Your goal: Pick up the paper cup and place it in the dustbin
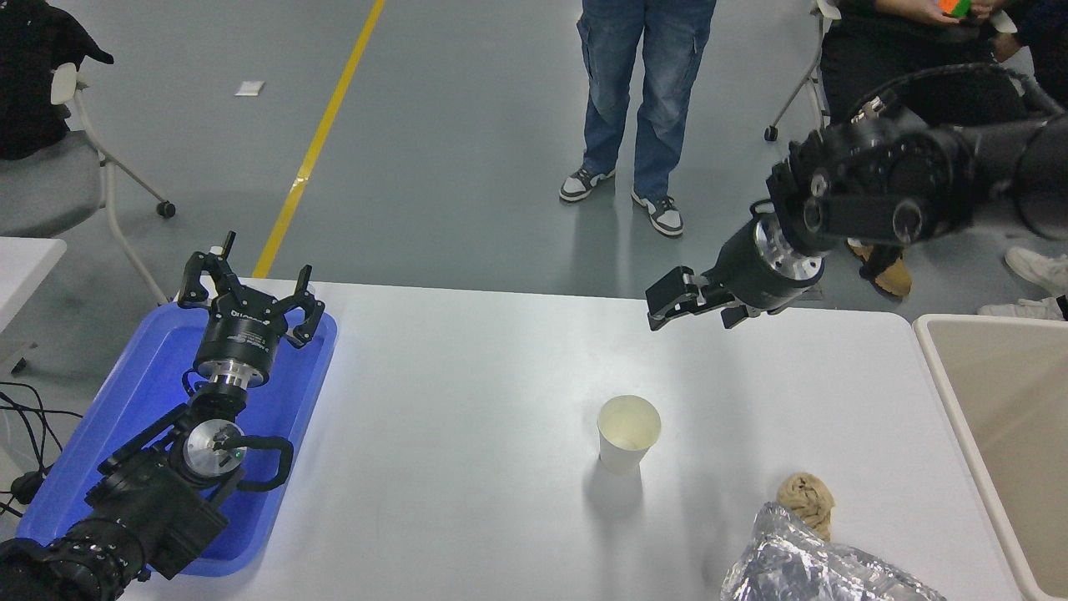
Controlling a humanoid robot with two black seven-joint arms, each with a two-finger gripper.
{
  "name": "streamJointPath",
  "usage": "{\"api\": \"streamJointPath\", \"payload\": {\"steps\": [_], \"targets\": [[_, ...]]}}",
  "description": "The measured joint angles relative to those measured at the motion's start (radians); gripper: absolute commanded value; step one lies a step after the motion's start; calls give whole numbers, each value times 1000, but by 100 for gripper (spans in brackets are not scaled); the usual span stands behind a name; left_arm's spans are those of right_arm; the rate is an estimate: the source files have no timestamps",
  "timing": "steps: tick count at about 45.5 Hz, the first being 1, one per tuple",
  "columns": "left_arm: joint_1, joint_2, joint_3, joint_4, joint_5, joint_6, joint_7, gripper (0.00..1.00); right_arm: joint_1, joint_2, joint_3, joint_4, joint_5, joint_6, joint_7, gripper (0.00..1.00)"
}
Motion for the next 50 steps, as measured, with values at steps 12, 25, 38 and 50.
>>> {"api": "streamJointPath", "payload": {"steps": [12,25,38,50], "targets": [[0,0,0,0,1,1,0,100,-112,31,11,-16,2,-75,1,100],[0,0,0,0,0,1,0,100,-216,72,28,-54,3,-138,1,100],[0,0,0,0,0,0,0,100,-306,94,34,-95,4,-202,1,99],[0,0,0,0,0,0,0,100,-370,99,54,-120,3,-254,2,26]]}}
